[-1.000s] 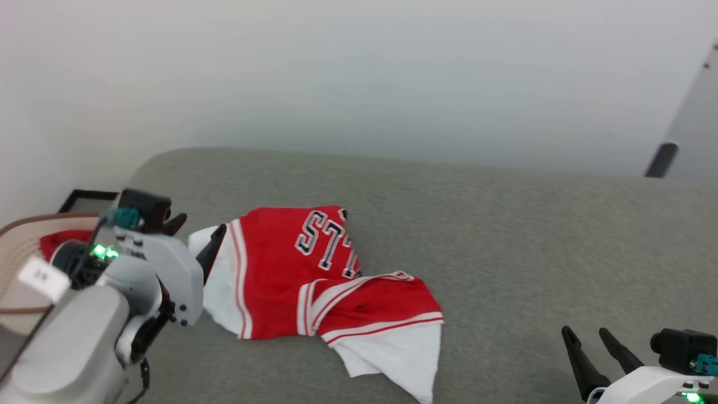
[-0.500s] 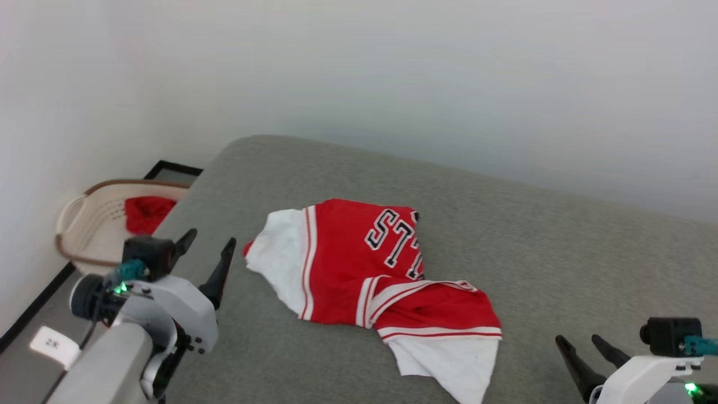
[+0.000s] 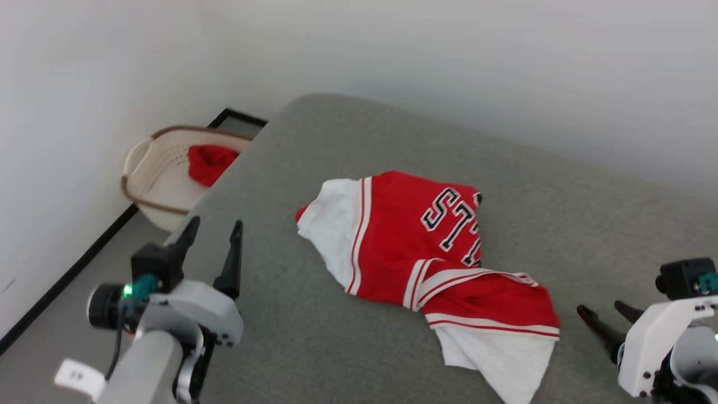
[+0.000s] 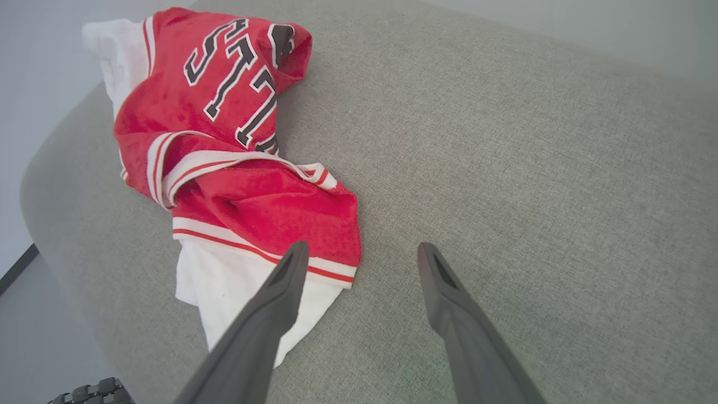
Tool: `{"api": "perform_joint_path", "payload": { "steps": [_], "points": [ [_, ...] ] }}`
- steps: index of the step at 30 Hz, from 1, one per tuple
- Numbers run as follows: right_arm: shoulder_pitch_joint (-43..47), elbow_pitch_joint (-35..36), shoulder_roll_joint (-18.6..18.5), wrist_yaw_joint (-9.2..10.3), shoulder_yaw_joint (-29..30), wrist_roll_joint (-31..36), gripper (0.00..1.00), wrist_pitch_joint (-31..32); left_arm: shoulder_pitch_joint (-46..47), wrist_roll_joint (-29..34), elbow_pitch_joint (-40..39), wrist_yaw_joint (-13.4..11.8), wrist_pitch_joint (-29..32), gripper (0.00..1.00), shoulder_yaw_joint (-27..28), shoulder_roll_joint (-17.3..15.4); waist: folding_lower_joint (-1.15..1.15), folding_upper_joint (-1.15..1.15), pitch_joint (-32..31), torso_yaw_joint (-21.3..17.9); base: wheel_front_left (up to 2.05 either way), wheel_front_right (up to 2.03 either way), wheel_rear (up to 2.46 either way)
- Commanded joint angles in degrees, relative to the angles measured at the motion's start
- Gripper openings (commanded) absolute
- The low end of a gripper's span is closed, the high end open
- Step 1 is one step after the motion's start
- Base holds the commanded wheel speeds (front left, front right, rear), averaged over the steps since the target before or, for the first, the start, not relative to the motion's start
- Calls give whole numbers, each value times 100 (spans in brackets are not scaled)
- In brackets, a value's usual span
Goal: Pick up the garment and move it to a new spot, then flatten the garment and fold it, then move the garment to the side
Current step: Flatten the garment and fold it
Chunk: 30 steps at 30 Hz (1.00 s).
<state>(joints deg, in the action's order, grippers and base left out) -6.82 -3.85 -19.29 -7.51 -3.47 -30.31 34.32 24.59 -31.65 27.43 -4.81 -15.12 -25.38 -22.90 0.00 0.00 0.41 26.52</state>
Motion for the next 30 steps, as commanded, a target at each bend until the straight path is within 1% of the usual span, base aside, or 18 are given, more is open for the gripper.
{"api": "perform_joint_path", "payload": {
  "steps": [1, 3, 8, 11, 14, 18, 19, 20, 21, 25, 30],
  "points": [
    [-128, 12, -50, 4, -12, 57, 100, 98, -210, 113, -107, -22, 2, 100, 154, 76, 0, 0, 390, 358, 0, 0, 0],
    [-268, 12, -62, 4, -44, 11, 100, 267, -404, 271, -283, -30, 0, 100, 472, 247, 0, 0, 541, 403, 0, 0, 0],
    [-601, -144, -66, 4, -74, -45, 100, 727, -796, 633, -542, 101, 0, 100, 1103, 680, 0, 0, 889, 491, 0, 0, 0],
    [-752, -270, -97, 4, -201, 55, 100, 955, -854, 809, -605, 249, -1, 100, 1424, 911, 0, 0, 1042, 530, 0, 0, 0],
    [-874, -499, -22, 4, -331, -13, 100, 1090, -909, 1002, -636, 397, -1, 100, 1656, 1121, 0, 0, 1140, 558, 0, 0, 0],
    [-937, -883, 52, 4, -665, -74, 100, 1212, -913, 1184, -601, 583, -1, 100, 1971, 1349, 0, 0, 1189, 574, 0, 0, 0],
    [-950, -973, 67, 4, -709, -76, 90, 1170, -911, 1237, -589, 632, -1, 100, 2032, 1389, 0, 0, 1191, 575, 0, 0, 0],
    [-974, -1067, 49, 4, -754, -32, 13, 1149, -908, 1290, -569, 685, -1, 100, 2101, 1428, 0, 0, 1188, 575, 0, 0, 0],
    [-988, -1147, 5, 4, -840, -2, 0, 1123, -900, 1324, -550, 726, -1, 100, 2159, 1468, 0, 0, 1185, 575, 0, 0, 0],
    [-1078, -1376, -166, 5, -849, 37, 0, 942, -845, 1457, -477, 870, -2, 100, 2363, 1576, 0, 0, 1140, 562, 0, 0, 0],
    [-1201, -1545, -557, 13, -533, 131, 0, 578, -783, 1584, -346, 1015, -2, 100, 2531, 1664, 0, 0, 1031, 529, 0, 0, 0]
  ]
}}
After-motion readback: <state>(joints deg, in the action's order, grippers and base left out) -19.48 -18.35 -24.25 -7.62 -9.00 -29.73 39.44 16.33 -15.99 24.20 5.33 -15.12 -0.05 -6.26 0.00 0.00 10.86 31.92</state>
